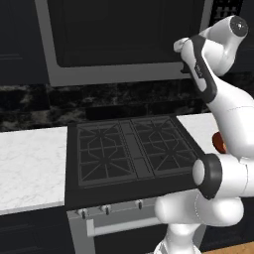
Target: Open the microwave, place the bowl with waffle inside the microwave, then close the microwave door and turn it on.
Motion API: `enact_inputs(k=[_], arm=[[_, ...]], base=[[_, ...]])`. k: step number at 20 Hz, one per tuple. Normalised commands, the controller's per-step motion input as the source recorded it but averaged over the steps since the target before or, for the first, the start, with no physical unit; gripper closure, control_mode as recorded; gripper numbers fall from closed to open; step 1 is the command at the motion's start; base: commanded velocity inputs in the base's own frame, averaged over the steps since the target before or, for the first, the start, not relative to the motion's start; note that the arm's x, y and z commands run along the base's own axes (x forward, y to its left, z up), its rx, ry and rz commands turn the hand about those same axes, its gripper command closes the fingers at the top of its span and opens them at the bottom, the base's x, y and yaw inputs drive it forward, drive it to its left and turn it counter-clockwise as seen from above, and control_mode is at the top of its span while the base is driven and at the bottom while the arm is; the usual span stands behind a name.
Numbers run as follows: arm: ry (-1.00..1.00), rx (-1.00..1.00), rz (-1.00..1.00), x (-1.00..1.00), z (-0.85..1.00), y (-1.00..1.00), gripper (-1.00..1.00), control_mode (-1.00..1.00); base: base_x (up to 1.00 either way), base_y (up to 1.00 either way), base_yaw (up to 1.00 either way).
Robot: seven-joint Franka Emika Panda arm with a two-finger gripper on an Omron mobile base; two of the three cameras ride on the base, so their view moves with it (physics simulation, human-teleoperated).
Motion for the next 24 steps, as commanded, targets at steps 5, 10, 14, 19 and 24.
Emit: enact_inputs(k=[5,10,14,19,24], arm=[[-0.08,0.01,0.00,0.32,-0.21,0.00,-1.00,-1.00],[-0.16,0.00,0.00,0.22,-0.33,0.00,-1.00,-1.00],[-0.11,0.00,0.00,0.19,-0.24,0.00,1.00,-1.00],[0.00,0.00,0.00,0.03,-0.01,0.00,1.00,-1.00],[0.01,0.00,0.06,-0.10,0.00,0.05,1.00,-1.00]], base=[[0.00,0.00,0.00],[0.00,0.00,0.00],[0.00,0.00,0.00],[0.00,0.00,0.00],[0.00,0.00,0.00]])
